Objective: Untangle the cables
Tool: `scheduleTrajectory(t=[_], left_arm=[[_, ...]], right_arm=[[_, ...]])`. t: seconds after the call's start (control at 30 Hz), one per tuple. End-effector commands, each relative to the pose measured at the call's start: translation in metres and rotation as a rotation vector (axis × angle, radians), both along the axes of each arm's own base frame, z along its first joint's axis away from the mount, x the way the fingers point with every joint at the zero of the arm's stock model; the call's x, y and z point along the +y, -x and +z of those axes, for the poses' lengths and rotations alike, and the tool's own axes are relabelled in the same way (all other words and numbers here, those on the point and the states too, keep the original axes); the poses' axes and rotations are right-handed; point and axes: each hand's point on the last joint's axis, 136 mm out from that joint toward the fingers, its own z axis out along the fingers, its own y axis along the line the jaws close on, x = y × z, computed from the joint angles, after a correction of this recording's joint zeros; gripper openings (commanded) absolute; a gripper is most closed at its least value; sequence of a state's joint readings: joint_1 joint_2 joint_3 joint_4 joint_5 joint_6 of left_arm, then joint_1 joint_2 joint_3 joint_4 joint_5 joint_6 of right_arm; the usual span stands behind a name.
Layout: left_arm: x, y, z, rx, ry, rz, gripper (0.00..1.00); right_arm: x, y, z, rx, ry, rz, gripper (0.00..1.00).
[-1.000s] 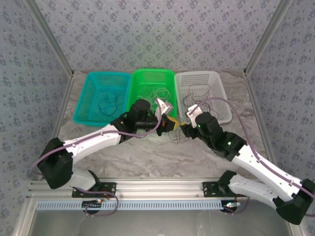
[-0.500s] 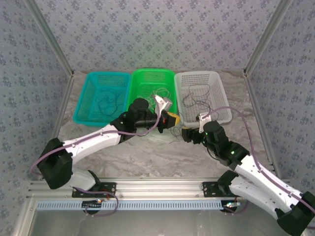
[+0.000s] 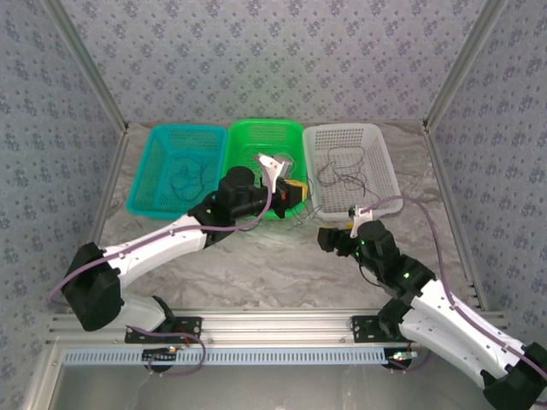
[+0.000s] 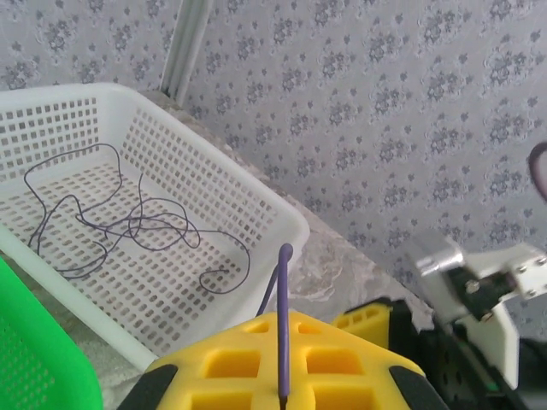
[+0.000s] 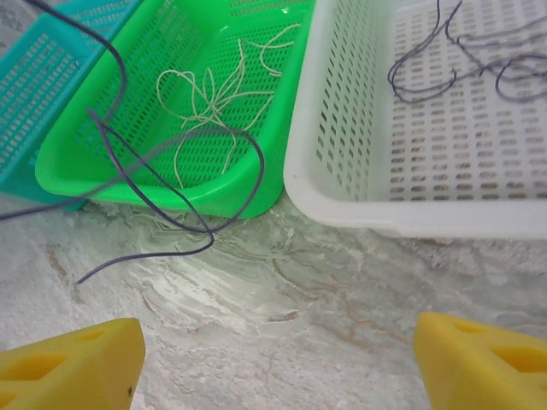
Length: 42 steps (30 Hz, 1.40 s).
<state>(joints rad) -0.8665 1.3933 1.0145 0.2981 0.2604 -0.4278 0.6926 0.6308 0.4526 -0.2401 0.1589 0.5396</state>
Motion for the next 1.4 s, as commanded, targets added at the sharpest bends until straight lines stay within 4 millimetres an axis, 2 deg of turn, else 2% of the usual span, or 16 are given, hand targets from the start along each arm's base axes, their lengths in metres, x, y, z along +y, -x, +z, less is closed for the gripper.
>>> scheduleTrajectory(t=[0.0,0.2,0.57,0.93,1.13,1.2,1.37], left_arm=[[-0.003,-0.008,0.027,-0.038,0.075,0.049,0.00],[-0.010,-0.005,0.041,-0.065,0.105,0.062,0.00],[-0.023,0.003,0.045,-0.085,0.110,0.048,0.00],[-0.037,0.013,0.058,-0.112,0.154,0.012,0.00],[-0.040,0.014,0.062,-0.114,0.165,0.007,0.00],[-0.041,0.015,0.062,-0.112,0.172,0.003,0.00],[-0.041,0.015,0.066,-0.118,0.186,0.000,0.00]], right_arm=[[0.008,-0.001,-0.009,0.049,-0.149,-0.046,0.84],[0.018,-0.008,-0.010,0.056,-0.251,-0.054,0.84],[0.024,-0.022,0.002,0.045,-0.409,-0.066,0.87],[0.031,-0.040,-0.001,0.077,-0.430,-0.072,0.83],[0.038,-0.050,0.008,0.069,-0.440,-0.054,0.81],[0.038,-0.052,0.007,0.074,-0.434,-0.053,0.78],[0.037,-0.053,-0.004,0.107,-0.417,-0.067,0.59]])
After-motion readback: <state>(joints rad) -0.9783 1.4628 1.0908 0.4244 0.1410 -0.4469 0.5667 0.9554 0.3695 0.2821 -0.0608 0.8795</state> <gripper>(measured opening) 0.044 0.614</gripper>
